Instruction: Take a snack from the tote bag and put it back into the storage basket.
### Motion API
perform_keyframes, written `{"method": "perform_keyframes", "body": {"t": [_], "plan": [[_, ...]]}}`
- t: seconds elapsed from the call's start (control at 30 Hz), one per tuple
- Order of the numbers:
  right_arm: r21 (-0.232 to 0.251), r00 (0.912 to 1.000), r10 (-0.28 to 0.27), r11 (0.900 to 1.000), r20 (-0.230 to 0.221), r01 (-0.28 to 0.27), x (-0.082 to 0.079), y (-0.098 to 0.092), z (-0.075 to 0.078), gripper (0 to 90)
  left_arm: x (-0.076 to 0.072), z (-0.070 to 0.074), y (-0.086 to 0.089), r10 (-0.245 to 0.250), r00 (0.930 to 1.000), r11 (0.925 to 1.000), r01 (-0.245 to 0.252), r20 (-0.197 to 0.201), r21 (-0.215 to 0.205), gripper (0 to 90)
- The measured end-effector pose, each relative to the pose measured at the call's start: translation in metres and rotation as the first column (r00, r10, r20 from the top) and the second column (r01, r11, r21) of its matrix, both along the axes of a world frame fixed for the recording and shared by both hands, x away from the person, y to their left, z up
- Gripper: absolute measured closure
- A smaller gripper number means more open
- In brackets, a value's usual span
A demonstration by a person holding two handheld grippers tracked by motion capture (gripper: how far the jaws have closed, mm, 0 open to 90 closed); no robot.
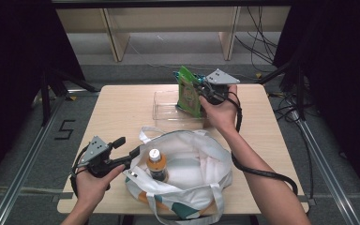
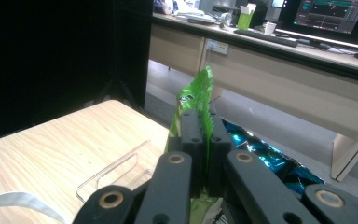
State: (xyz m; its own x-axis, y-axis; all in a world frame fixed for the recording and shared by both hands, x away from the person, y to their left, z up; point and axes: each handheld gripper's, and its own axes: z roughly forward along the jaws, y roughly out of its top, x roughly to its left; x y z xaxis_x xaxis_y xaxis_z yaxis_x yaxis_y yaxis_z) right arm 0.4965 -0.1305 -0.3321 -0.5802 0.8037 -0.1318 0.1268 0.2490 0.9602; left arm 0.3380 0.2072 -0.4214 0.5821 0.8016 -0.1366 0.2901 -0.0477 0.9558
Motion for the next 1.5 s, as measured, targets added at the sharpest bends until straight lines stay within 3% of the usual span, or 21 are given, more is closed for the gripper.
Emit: {"method": "perform_keyframes", "body": {"t": [0.73, 0.9, 0.93, 1.23, 1.27, 1.5], "plan": [[-0.015, 0.9999, -0.008, 1.000, -0.008, 0.008, 0.010, 0.004, -0.009, 90.0, 0.000, 0.000, 0.000, -0.002, 1.0000, 1.0000, 0.002, -0.001, -0.001, 29.9], [-0.005, 0.9995, -0.012, 1.000, -0.029, 0.012, 0.012, 0.006, -0.011, 90.0, 0.000, -0.001, 0.000, -0.003, 1.0000, 1.0000, 0.003, -0.002, -0.001, 29.9], [-0.017, 0.9999, -0.012, 1.000, -0.010, 0.011, 0.014, 0.006, -0.011, 90.0, 0.000, -0.001, 0.000, -0.003, 1.0000, 1.0000, 0.003, -0.003, -0.003, 29.9], [-0.021, 0.9995, -0.014, 1.000, -0.030, 0.013, 0.019, 0.008, -0.016, 90.0, 0.000, -0.001, 0.000, -0.003, 1.0000, 1.0000, 0.003, -0.004, -0.001, 29.9], [-0.030, 0.9999, -0.010, 1.000, -0.013, 0.010, 0.021, 0.008, -0.016, 90.0, 0.000, -0.001, 0.000, -0.003, 1.0000, 1.0000, 0.003, -0.004, -0.001, 29.9], [-0.030, 0.9996, -0.025, 0.999, -0.017, 0.024, 0.024, 0.011, -0.019, 90.0, 0.000, -0.001, 0.000, -0.002, 1.0000, 1.0000, 0.002, -0.006, -0.002, 29.9]]}}
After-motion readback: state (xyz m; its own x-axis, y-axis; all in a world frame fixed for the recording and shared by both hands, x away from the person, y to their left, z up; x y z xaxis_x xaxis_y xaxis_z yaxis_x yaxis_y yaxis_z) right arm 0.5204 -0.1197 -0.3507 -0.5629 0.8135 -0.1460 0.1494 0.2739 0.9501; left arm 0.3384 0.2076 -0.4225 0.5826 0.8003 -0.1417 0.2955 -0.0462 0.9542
